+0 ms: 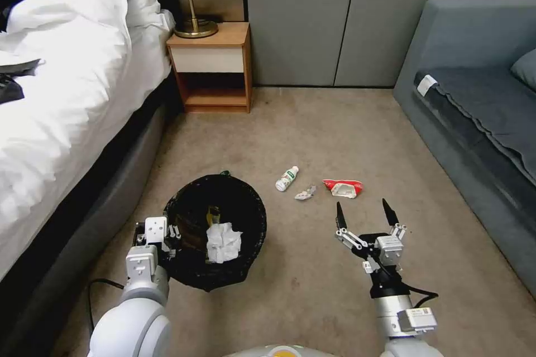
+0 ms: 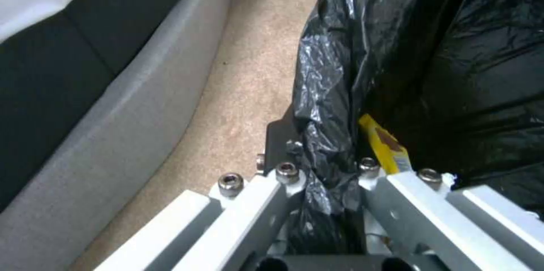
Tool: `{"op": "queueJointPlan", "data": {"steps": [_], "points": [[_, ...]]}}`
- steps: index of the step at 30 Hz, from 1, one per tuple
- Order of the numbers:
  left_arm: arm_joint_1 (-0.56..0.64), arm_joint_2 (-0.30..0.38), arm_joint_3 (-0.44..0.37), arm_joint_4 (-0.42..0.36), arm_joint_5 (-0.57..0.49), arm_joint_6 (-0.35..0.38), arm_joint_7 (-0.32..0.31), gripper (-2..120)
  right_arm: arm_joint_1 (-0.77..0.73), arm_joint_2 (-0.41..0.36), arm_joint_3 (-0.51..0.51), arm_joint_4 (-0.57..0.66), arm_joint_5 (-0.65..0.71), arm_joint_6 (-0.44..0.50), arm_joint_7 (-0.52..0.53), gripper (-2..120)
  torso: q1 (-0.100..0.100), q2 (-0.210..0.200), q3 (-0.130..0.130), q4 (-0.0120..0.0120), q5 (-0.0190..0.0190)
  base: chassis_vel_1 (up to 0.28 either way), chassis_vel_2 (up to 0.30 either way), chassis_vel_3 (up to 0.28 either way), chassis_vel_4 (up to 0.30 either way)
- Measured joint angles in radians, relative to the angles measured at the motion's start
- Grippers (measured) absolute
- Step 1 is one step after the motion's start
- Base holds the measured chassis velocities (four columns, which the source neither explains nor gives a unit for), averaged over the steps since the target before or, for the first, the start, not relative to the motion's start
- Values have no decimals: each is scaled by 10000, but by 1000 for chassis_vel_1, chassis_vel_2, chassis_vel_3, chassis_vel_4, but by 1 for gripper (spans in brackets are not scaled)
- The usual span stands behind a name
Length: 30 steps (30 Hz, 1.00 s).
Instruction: Pick up the trash bin, then pick up the garbage from the floor and place it into the trash bin.
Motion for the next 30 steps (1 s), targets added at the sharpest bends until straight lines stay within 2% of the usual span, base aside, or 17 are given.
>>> {"op": "queueJointPlan", "data": {"steps": [7,12,20,22,25,26,28,30], "points": [[24,-49,25,-12,24,-5,2,0,74,-70,91,2,195,8,-58,100,-1,0,-1,0,0,-38,22,30,-35],[43,-76,31,-13,34,-5,5,0,153,-132,114,26,297,-65,-87,100,0,0,0,-1,0,-138,121,147,-131],[102,-191,42,-54,95,-22,6,0,306,-215,97,11,364,-204,-110,100,1,0,1,-1,-5,-222,218,218,-224],[115,-212,61,-56,113,-27,12,0,323,-229,73,5,365,-225,-122,100,1,0,1,1,7,-230,236,227,-210],[116,-232,75,-55,140,-33,12,0,356,-256,56,5,366,-259,-132,100,1,0,1,-2,-6,-212,209,213,-215],[116,-240,84,-55,143,-36,14,0,386,-272,42,4,366,-268,-147,100,1,0,1,-1,5,-217,211,206,-208],[113,-247,84,-55,157,-51,11,0,443,-280,57,-17,367,-228,-245,100,0,1,1,-2,-5,-199,210,191,-221],[113,-250,84,-55,158,-54,13,0,460,-279,72,-43,367,-189,-308,100,1,0,2,-1,2,-194,209,190,-206]]}}
